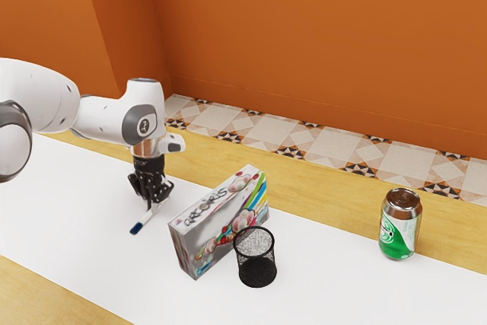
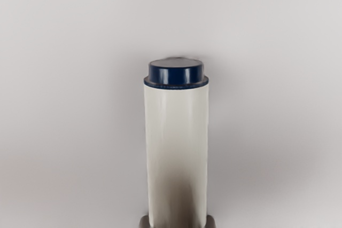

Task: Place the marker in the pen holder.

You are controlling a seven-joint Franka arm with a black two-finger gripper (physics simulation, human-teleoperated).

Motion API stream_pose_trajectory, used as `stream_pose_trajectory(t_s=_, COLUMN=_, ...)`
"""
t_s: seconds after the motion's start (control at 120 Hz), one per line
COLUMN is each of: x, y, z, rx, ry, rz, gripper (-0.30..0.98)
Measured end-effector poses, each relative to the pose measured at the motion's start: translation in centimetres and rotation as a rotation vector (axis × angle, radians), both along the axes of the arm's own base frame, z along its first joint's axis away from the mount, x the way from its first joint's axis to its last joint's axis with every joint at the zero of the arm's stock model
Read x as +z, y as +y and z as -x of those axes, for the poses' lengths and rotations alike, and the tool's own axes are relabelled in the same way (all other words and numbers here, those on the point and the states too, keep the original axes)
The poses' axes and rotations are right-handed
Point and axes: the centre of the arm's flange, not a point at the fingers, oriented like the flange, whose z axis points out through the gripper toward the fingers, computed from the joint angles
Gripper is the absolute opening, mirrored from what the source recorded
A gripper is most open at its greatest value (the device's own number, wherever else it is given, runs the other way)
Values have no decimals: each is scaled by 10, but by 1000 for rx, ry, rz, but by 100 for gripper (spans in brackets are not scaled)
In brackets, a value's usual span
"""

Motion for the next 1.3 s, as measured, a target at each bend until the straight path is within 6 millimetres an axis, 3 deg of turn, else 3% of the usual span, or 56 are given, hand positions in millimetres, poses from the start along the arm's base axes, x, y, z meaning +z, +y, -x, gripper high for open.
stream_pose_trajectory(t_s=0.058, x=2, y=0, z=0, rx=-3, ry=-3, rz=-3, gripper=-8)
stream_pose_trajectory(t_s=0.1, x=17, y=-4, z=-2, rx=-14, ry=-27, rz=-9, gripper=-9)
stream_pose_trajectory(t_s=0.183, x=67, y=-17, z=-3, rx=-60, ry=-106, rz=-41, gripper=-10)
stream_pose_trajectory(t_s=0.3, x=155, y=-45, z=14, rx=-180, ry=-287, rz=-133, gripper=-10)
stream_pose_trajectory(t_s=0.5, x=265, y=-131, z=91, rx=-431, ry=-678, rz=-273, gripper=-10)
stream_pose_trajectory(t_s=0.6, x=270, y=-152, z=109, rx=-483, ry=-850, rz=-266, gripper=-10)
stream_pose_trajectory(t_s=0.717, x=279, y=-205, z=120, rx=-549, ry=-1013, rz=-215, gripper=-10)
stream_pose_trajectory(t_s=0.808, x=271, y=-246, z=125, rx=-585, ry=-1069, rz=-152, gripper=-10)
stream_pose_trajectory(t_s=1.1, x=244, y=-293, z=130, rx=-551, ry=-1104, rz=-21, gripper=-10)
stream_pose_trajectory(t_s=1.3, x=224, y=-326, z=157, rx=-542, ry=-1066, rz=19, gripper=-10)
